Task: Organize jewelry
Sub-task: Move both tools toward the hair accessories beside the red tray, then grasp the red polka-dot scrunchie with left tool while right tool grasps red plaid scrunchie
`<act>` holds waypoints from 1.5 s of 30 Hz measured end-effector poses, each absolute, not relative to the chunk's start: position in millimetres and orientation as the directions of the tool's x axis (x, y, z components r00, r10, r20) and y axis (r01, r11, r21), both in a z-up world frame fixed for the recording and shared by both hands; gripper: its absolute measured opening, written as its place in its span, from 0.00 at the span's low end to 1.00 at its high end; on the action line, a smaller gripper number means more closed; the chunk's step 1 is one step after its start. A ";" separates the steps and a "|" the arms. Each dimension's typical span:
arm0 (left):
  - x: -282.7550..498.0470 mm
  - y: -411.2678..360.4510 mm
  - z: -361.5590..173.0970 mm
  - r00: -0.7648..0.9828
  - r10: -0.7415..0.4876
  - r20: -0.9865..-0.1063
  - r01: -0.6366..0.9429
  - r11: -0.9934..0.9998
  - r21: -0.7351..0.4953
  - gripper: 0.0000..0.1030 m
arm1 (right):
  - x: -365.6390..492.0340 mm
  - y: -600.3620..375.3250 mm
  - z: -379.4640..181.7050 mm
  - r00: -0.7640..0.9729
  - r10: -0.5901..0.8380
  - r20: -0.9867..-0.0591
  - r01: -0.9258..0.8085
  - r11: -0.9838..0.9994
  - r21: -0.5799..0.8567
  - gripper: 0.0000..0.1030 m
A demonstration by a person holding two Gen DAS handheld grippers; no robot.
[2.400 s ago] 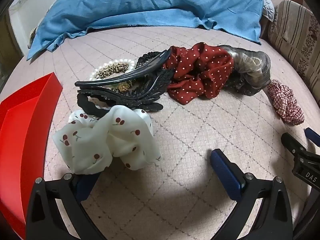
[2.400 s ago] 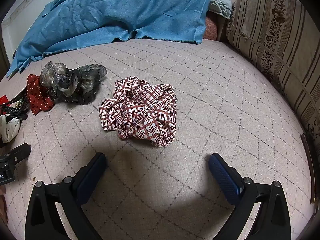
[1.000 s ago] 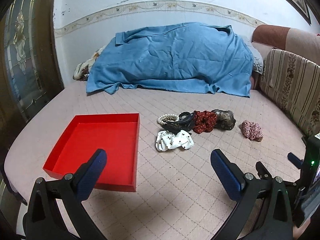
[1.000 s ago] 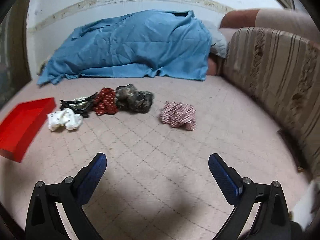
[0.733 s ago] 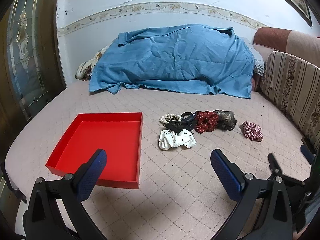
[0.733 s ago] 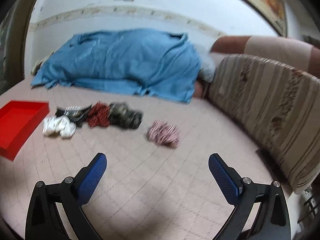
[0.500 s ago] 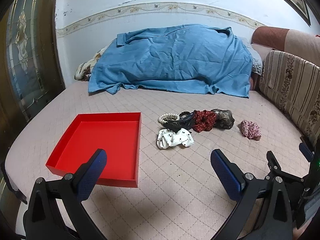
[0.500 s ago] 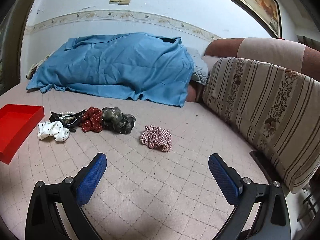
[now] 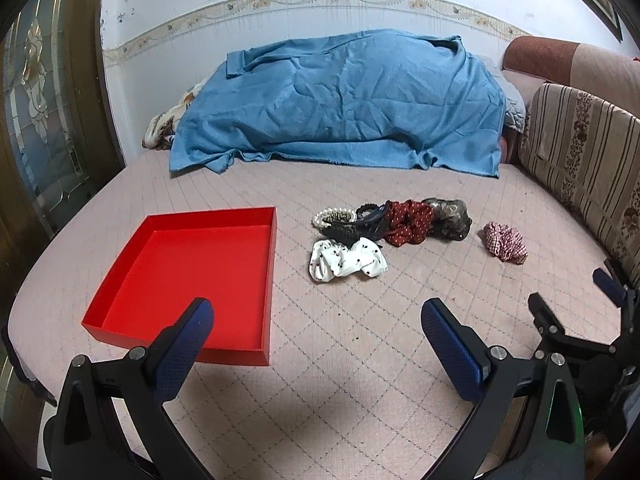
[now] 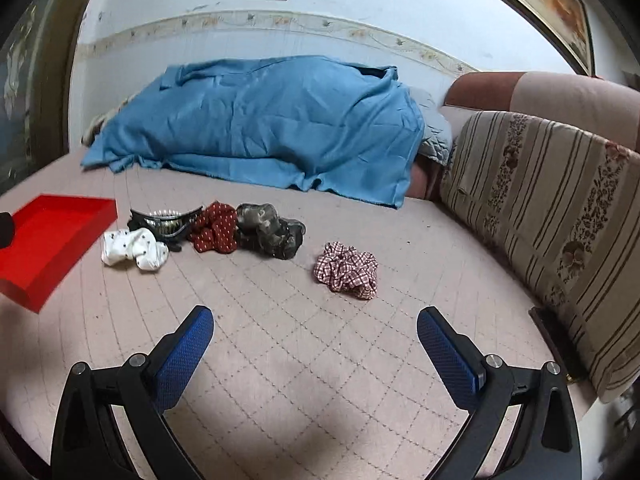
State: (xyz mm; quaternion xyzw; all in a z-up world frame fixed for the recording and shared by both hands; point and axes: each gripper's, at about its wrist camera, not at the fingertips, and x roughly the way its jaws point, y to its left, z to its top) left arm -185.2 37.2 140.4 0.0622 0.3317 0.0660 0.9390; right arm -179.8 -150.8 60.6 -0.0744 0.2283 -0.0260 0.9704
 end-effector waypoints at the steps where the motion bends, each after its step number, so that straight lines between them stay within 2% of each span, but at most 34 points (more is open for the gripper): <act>1: -185.2 38.1 138.5 0.769 0.166 -0.617 -0.082 0.984 0.161 1.00 | -179.9 -150.7 60.7 0.894 -0.079 -0.441 0.010 0.988 -0.157 1.00; 8: -176.2 37.6 126.1 0.744 0.174 -0.645 -0.067 0.980 0.187 1.00 | -161.2 -149.1 71.5 0.886 -0.040 -0.462 -0.045 0.984 -0.172 1.00; 13: -168.1 39.0 118.9 0.725 0.188 -0.662 -0.065 0.976 0.206 1.00 | -132.8 -158.8 73.2 0.860 -0.034 -0.509 -0.050 0.987 -0.151 1.00; 21: -148.4 40.5 104.7 0.685 0.206 -0.699 -0.057 0.971 0.231 1.00 | -95.1 -174.8 72.9 0.847 -0.045 -0.530 -0.040 0.988 -0.147 1.00; 27: -129.6 48.1 114.9 0.696 0.205 -0.688 -0.063 0.972 0.226 1.00 | -64.8 -190.3 74.3 0.839 -0.010 -0.544 -0.051 0.994 -0.098 1.00; 34: -89.1 56.2 137.9 0.722 0.168 -0.671 -0.068 0.983 0.173 1.00 | -35.1 -223.4 68.8 0.826 0.014 -0.563 -0.025 1.000 -0.011 1.00; 39: -50.0 39.9 144.1 0.715 0.038 -0.698 0.007 0.998 0.062 1.00 | -16.5 -256.4 58.1 0.789 0.056 -0.612 0.007 0.995 0.101 0.96; 40: -44.3 34.5 142.9 0.714 0.014 -0.700 0.029 0.998 0.049 0.99 | -13.5 -261.5 56.1 0.783 0.062 -0.619 0.014 0.993 0.118 0.94; 41: -35.0 26.1 141.0 0.707 -0.014 -0.707 0.059 0.998 0.039 0.94 | -10.5 -265.5 54.4 0.778 0.068 -0.625 0.019 0.991 0.131 0.92; 45: -2.5 -5.3 122.0 0.659 -0.046 -0.751 0.130 0.990 0.054 0.70 | 2.8 -281.4 43.4 0.748 0.104 -0.655 0.042 0.978 0.203 0.86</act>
